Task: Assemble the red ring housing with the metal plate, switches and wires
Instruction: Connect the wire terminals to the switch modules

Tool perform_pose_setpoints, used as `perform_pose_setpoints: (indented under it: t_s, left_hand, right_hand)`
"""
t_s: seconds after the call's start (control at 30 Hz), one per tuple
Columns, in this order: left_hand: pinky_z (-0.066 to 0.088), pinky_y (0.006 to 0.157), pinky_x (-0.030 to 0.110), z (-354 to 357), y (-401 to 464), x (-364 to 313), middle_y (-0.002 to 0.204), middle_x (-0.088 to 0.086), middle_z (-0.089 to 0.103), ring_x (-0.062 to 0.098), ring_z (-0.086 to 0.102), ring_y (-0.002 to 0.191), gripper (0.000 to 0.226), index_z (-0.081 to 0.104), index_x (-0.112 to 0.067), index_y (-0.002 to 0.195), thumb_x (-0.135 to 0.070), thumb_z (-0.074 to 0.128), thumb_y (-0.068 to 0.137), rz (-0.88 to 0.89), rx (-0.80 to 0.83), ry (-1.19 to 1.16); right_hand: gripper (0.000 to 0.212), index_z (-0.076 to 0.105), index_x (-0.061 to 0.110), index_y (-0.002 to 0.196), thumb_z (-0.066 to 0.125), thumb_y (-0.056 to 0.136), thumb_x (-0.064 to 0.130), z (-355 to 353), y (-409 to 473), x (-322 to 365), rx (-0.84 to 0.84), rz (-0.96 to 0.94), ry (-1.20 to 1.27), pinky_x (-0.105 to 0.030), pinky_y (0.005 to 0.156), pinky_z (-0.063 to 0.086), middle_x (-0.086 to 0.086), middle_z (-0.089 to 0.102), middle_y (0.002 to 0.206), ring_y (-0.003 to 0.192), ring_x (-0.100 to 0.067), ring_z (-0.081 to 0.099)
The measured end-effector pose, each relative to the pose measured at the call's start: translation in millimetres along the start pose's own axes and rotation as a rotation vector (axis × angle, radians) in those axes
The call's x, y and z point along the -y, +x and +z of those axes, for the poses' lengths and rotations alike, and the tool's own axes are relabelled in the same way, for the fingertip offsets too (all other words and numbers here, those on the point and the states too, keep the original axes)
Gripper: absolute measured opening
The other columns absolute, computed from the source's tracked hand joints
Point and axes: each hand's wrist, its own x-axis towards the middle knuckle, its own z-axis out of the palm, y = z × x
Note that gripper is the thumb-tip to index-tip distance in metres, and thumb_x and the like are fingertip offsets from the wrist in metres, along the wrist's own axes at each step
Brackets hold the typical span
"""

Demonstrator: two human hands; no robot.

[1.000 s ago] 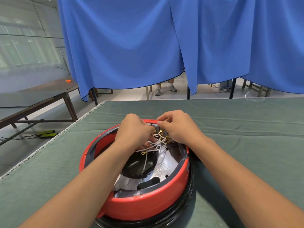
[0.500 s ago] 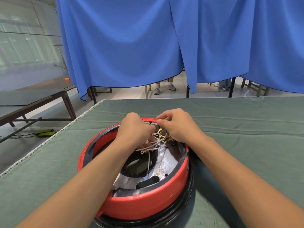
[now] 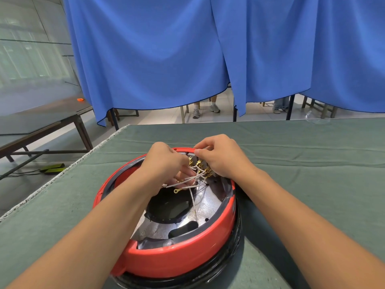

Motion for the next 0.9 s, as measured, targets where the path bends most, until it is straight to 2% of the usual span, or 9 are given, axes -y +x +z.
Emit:
perform_pose_setpoints:
  t_s: [0.13,0.37,0.7,0.9]
  left_hand:
    - [0.041,0.033,0.017,0.6,1.2,-0.6,0.062,0.018,0.07,0.021,0.064,0.041,0.009,0.059,0.008,0.091,0.002,0.056,0.086,-0.009,0.005,0.011]
    - [0.039,0.034,0.016,2.4,0.4,-1.9,0.058,0.015,0.069,0.017,0.061,0.038,0.009,0.063,0.007,0.08,0.001,0.057,0.084,0.021,-0.041,0.045]
    - [0.041,0.035,0.018,1.7,-0.3,-2.4,0.063,0.016,0.07,0.017,0.062,0.04,0.01,0.064,0.007,0.084,0.002,0.057,0.086,0.019,-0.037,0.054]
    - [0.04,0.033,0.017,2.1,-1.4,-2.3,0.058,0.014,0.068,0.015,0.06,0.036,0.01,0.063,0.007,0.082,0.002,0.057,0.087,0.023,-0.035,0.028]
  right_hand:
    - [0.017,0.072,0.026,0.101,0.059,0.092,0.032,-0.2,-0.2,-0.8,-0.006,0.002,0.001,-0.036,0.082,0.052,0.005,0.064,0.089,0.092,-0.017,0.061]
    - [0.017,0.071,0.026,0.101,0.059,0.092,0.033,0.2,0.7,-0.9,-0.01,0.001,0.001,-0.039,0.084,0.052,0.006,0.065,0.091,0.093,-0.017,0.061]
    - [0.019,0.071,0.025,0.105,0.058,0.093,0.032,0.5,0.1,-0.9,-0.013,-0.011,-0.005,-0.035,0.081,0.052,0.006,0.063,0.091,0.092,-0.015,0.06]
    - [0.016,0.071,0.027,0.101,0.059,0.092,0.033,0.6,0.5,-0.9,-0.008,0.006,0.004,-0.038,0.082,0.052,0.002,0.067,0.095,0.092,-0.018,0.061]
